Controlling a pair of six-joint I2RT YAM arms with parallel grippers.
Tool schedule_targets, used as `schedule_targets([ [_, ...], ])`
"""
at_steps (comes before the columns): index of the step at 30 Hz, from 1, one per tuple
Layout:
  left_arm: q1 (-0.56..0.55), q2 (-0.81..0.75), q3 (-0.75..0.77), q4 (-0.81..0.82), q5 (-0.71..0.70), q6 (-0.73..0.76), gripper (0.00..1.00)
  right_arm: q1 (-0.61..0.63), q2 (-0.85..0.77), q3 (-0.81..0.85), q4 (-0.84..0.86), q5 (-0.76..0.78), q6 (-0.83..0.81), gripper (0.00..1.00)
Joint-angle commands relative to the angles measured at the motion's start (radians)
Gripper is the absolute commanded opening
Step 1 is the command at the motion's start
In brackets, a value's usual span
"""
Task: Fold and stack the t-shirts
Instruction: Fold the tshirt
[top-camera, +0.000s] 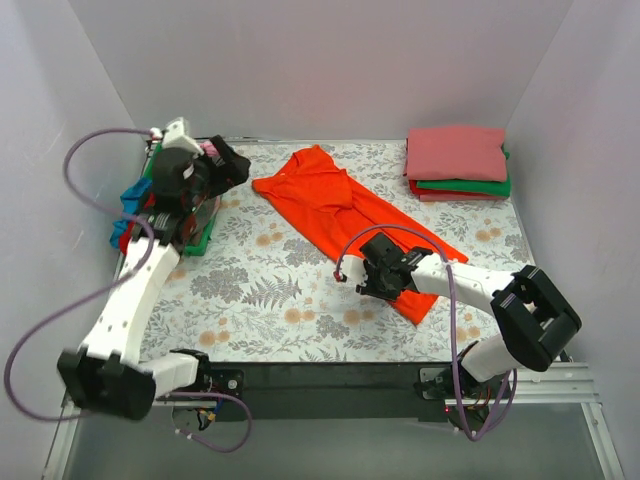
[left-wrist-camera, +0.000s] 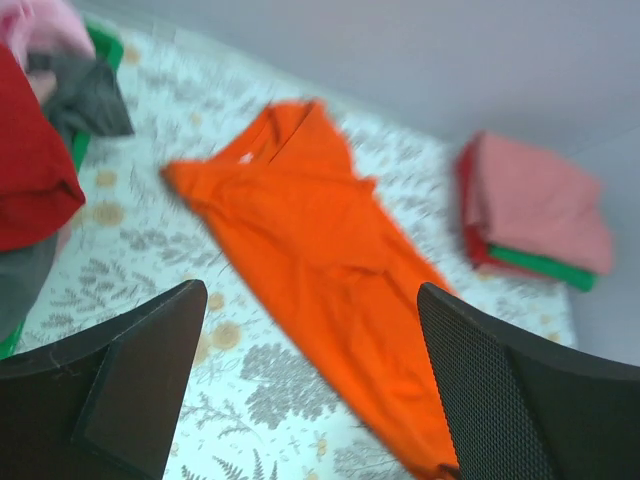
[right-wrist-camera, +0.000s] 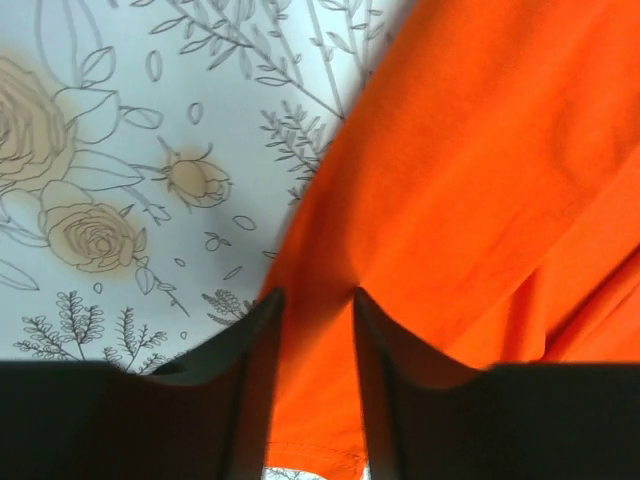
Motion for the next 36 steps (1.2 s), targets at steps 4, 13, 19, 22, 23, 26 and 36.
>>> schedule_targets([
  [4, 0.016, -0.388, -0.231, 0.048, 0.178, -0.002, 0.86, 0.07, 0.007, 0.001, -0.056, -0.2, 0.05, 0.2],
  [13, 0.01, -0.559, -0.319, -0.019, 0.439, -0.063, 0.86, 0.273, 0.14, 0.251, -0.182, -0.423, 0.069, 0.11],
  [19, 0.002, -0.605, -0.293, -0.052, 0.457, -0.033, 0.86, 0.302, 0.262, 0.455, -0.279, -0.362, 0.046, 0.28],
  [22, -0.004, -0.629, -0.308, -0.081, 0.424, -0.017, 0.86, 0.229, 0.201, 0.377, -0.268, -0.288, 0.024, 0.5],
  [23, -0.004, -0.634, -0.314, -0.086, 0.416, -0.017, 0.87, 0.207, 0.144, 0.347, -0.247, -0.262, 0.024, 0.55],
  [26, -0.004, -0.662, -0.334, -0.098, 0.393, -0.02, 0.86, 0.128, 0.015, 0.187, -0.178, -0.126, 0.021, 0.67],
  [36, -0.004, -0.738, -0.366, -0.118, 0.399, -0.059, 0.87, 0.005, -0.018, -0.042, -0.104, 0.011, 0.047, 0.69],
])
